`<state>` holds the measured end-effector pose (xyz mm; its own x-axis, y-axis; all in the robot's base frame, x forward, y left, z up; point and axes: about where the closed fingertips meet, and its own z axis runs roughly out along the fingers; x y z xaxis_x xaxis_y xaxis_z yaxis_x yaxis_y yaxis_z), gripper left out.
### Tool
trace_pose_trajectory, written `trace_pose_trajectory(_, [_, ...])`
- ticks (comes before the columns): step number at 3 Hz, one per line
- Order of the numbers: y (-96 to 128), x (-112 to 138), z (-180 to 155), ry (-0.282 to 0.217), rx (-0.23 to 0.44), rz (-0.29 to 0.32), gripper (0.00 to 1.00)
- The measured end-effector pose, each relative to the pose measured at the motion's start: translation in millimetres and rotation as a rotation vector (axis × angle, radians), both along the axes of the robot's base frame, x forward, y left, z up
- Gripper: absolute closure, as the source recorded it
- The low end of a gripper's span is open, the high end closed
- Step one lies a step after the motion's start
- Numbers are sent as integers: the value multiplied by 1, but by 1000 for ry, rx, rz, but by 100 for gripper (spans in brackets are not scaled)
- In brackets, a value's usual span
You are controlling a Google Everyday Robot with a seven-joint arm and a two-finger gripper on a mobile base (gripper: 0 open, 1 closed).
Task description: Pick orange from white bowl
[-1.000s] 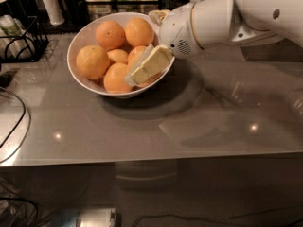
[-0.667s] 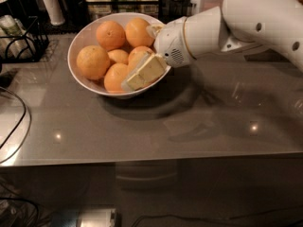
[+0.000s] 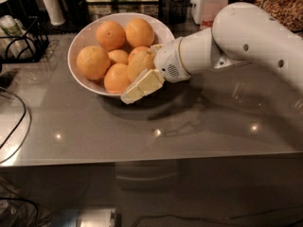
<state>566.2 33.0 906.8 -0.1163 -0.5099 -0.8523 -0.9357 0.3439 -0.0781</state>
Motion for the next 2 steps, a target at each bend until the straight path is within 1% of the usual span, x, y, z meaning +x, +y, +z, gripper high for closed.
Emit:
trace_pose_trajectory(1, [0, 0, -3, 7, -1, -5, 0])
trace_pose_trajectory(2, [0, 0, -3, 7, -1, -5, 19])
